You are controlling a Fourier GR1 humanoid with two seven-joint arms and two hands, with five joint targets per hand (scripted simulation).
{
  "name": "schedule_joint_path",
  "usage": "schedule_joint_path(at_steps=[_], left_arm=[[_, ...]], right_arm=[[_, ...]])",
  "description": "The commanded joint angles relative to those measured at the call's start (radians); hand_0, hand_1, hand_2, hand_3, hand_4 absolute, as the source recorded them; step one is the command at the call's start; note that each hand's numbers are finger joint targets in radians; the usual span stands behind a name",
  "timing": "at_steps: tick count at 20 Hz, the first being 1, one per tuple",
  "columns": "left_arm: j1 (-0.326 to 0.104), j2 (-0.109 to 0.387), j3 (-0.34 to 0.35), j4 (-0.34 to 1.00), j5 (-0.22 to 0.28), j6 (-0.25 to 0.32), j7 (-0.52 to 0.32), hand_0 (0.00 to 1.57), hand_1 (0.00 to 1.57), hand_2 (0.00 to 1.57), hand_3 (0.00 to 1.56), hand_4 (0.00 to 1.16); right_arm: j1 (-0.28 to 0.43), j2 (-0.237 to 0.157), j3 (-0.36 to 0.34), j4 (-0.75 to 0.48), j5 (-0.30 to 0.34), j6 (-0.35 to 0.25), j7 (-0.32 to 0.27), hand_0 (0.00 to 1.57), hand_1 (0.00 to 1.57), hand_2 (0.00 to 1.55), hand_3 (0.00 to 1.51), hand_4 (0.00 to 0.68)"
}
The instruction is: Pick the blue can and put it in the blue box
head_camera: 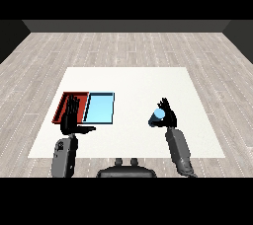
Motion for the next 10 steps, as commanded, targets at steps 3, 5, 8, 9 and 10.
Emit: schedule_joint_path(at_steps=[3, 5, 8, 9, 10], left_arm=[[-0.009, -0.022, -0.022, -0.035, -0.002, 0.025, 0.035, 0.00, 0.00, 0.00, 0.00, 0.00], [-0.010, -0.013, -0.005, 0.024, 0.010, -0.001, -0.015, 0.00, 0.00, 0.00, 0.00, 0.00], [0.034, 0.002, -0.005, -0.034, -0.004, -0.001, 0.008, 0.00, 0.00, 0.00, 0.00, 0.00], [0.006, -0.014, -0.033, -0.044, -0.033, 0.026, 0.017, 0.00, 0.00, 0.00, 0.00, 0.00], [0.032, -0.008, -0.014, -0.008, 0.000, -0.012, -0.015, 0.00, 0.00, 0.00, 0.00, 0.00]], right_arm=[[-0.036, 0.020, 0.016, 0.002, -0.004, -0.050, 0.042, 0.00, 0.00, 0.00, 0.00, 0.000], [-0.024, -0.029, 0.003, -0.009, -0.025, 0.010, 0.063, 0.00, 0.00, 0.00, 0.00, 0.000], [-0.049, -0.010, 0.008, 0.043, -0.012, -0.012, 0.028, 0.00, 0.00, 0.00, 0.00, 0.000], [-0.077, -0.003, 0.008, 0.052, -0.005, -0.041, 0.041, 0.00, 0.00, 0.00, 0.00, 0.000], [-0.060, 0.023, 0.037, 0.126, 0.031, -0.007, -0.045, 0.00, 0.00, 0.00, 0.00, 0.000]])
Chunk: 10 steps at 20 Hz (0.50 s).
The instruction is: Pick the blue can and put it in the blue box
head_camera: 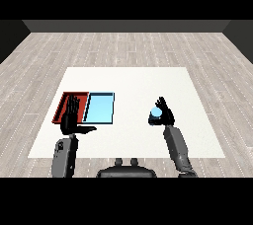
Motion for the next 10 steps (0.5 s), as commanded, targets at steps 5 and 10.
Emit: schedule_joint_path(at_steps=[5, 10], left_arm=[[-0.038, 0.040, 0.052, 0.052, 0.041, -0.032, -0.001, 0.00, 0.00, 0.00, 0.00, 0.00], [0.015, 0.022, 0.030, -0.010, 0.017, -0.014, -0.007, 0.00, 0.00, 0.00, 0.00, 0.00]], right_arm=[[0.019, 0.042, 0.008, 0.036, 0.121, -0.215, -0.088, 1.09, 1.09, 1.30, 1.25, 0.414], [-0.054, 0.040, 0.001, 0.097, 0.178, -0.354, -0.080, 1.49, 1.49, 1.48, 1.44, 0.634]])
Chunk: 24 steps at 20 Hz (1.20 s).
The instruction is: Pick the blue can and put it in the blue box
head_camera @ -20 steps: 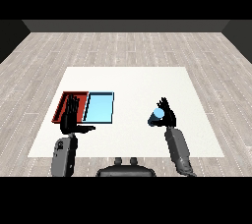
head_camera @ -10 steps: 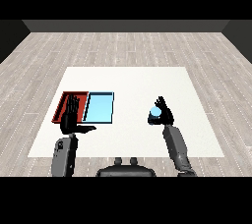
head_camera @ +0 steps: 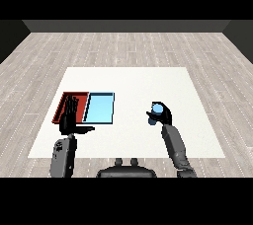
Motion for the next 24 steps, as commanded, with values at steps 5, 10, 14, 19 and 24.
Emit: schedule_joint_path(at_steps=[5, 10, 14, 19, 24], left_arm=[[-0.014, 0.000, 0.010, 0.049, 0.004, -0.011, -0.036, 0.00, 0.00, 0.00, 0.00, 0.00], [-0.023, 0.013, 0.001, 0.105, -0.037, -0.021, -0.073, 0.00, 0.00, 0.00, 0.00, 0.00], [-0.071, -0.036, -0.092, 0.067, -0.102, 0.034, 0.015, 0.00, 0.00, 0.00, 0.00, 0.00], [-0.041, -0.058, -0.144, 0.075, -0.109, 0.025, 0.060, 0.00, 0.00, 0.00, 0.00, 0.00], [-0.042, -0.073, -0.227, 0.072, -0.147, 0.048, 0.106, 0.00, 0.00, 0.00, 0.00, 0.00]], right_arm=[[-0.060, -0.020, 0.011, 0.058, 0.071, -0.116, 0.040, 1.50, 1.50, 1.48, 1.44, 0.617], [0.009, -0.012, 0.058, -0.126, 0.078, -0.113, 0.076, 1.49, 1.49, 1.46, 1.41, 0.645], [0.074, -0.050, 0.087, -0.322, 0.089, -0.105, 0.144, 1.45, 1.45, 1.46, 1.40, 0.631], [0.050, -0.096, 0.123, -0.434, 0.151, -0.123, 0.209, 1.43, 1.43, 1.45, 1.39, 0.622], [0.025, -0.094, 0.128, -0.503, 0.169, -0.136, 0.236, 1.42, 1.42, 1.44, 1.41, 0.622]])
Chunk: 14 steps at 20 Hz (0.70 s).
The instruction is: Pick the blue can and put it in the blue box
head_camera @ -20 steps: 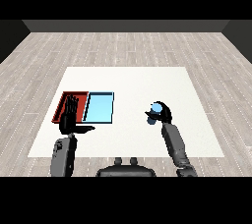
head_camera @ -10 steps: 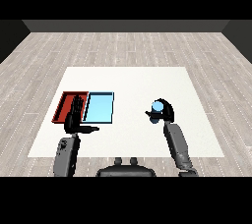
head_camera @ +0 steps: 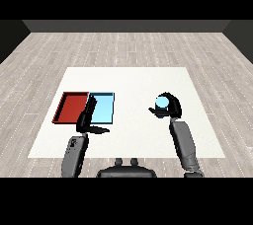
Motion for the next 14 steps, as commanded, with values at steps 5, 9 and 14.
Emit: schedule_joint_path(at_steps=[5, 9, 14], left_arm=[[-0.037, -0.016, -0.082, 0.064, -0.009, 0.059, 0.017, 0.00, 0.00, 0.00, 0.00, 0.00], [-0.124, -0.016, -0.049, 0.158, 0.049, 0.013, 0.016, 0.00, 0.00, 0.00, 0.00, 0.00], [-0.114, -0.016, -0.164, 0.173, 0.077, 0.082, 0.032, 0.00, 0.00, 0.00, 0.00, 0.00]], right_arm=[[-0.044, 0.143, 0.168, -0.100, 0.150, -0.192, 0.115, 1.42, 1.42, 1.44, 1.41, 0.622], [-0.011, 0.145, 0.188, -0.062, 0.194, -0.162, 0.055, 1.42, 1.42, 1.45, 1.40, 0.616], [-0.048, 0.147, 0.258, -0.146, 0.243, -0.240, 0.180, 1.44, 1.44, 1.45, 1.40, 0.614]])
